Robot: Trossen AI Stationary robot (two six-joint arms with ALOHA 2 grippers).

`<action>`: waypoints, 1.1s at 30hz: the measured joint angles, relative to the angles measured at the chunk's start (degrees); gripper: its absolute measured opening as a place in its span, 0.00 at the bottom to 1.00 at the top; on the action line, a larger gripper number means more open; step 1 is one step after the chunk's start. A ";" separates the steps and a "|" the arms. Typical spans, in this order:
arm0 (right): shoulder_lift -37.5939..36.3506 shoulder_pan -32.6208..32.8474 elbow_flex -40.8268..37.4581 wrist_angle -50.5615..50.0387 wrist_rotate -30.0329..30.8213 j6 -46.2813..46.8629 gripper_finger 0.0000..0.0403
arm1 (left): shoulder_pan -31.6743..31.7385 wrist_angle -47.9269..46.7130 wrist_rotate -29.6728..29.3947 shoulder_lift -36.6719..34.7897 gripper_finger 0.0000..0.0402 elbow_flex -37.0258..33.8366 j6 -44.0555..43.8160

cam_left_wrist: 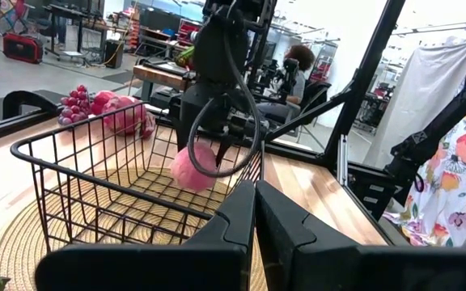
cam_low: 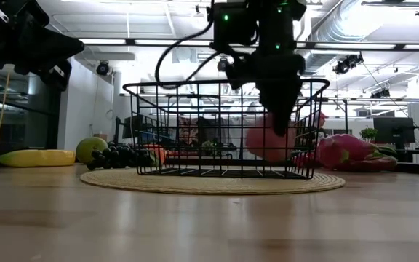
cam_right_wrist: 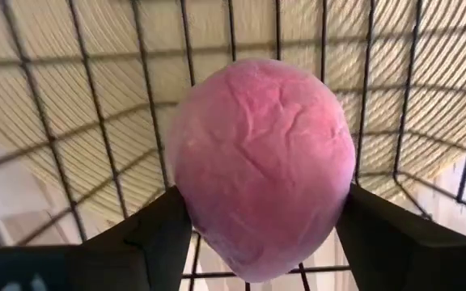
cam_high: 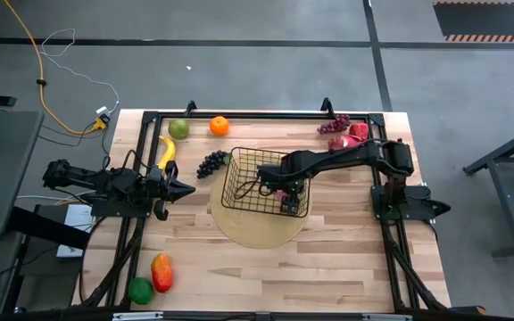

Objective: Build produce basket
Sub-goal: Put the peach into the wire basket

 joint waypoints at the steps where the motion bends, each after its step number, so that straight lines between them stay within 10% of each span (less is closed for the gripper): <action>1: 0.53 0.00 0.00 -0.67 0.13 -0.18 0.61 | 0.01 -0.02 0.00 0.00 0.01 0.00 0.00; 33: 2.25 -0.02 0.00 -0.85 0.71 -1.74 0.66 | 0.01 0.00 0.00 0.00 0.01 0.00 0.00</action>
